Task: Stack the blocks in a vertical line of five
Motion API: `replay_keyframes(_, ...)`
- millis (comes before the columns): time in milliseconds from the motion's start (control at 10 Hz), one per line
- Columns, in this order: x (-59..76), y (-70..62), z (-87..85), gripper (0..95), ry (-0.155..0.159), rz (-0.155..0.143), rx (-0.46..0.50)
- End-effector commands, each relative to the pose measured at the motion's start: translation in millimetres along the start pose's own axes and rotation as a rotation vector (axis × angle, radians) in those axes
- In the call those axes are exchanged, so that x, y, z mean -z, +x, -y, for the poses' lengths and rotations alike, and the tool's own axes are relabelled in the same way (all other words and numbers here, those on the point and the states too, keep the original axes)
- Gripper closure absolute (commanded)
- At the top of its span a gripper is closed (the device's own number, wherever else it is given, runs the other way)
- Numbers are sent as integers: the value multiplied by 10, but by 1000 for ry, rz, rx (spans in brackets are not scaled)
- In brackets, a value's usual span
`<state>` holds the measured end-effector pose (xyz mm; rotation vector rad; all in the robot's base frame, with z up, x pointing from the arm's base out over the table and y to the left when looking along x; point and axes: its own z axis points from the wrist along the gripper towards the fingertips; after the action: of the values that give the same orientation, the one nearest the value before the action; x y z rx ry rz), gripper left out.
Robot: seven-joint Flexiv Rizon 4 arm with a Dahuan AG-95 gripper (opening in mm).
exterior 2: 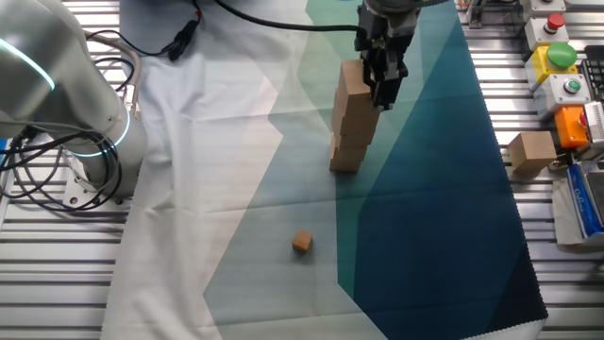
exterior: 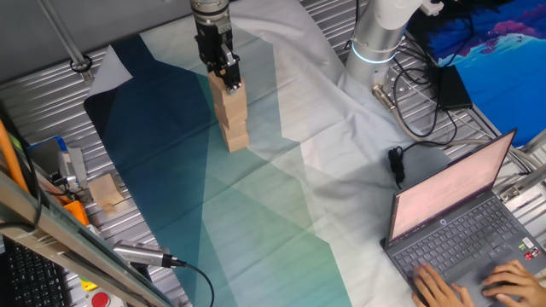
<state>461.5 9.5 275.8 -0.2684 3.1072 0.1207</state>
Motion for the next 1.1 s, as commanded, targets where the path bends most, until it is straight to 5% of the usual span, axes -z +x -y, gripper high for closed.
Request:
replay_keyframes(100,5,5,-5,190,4,2,8)
replay_keyframes(500,78,-34,-34,190,19,0,42)
replay_keyframes(1100,235,-368,-161,190,53,-14,81)
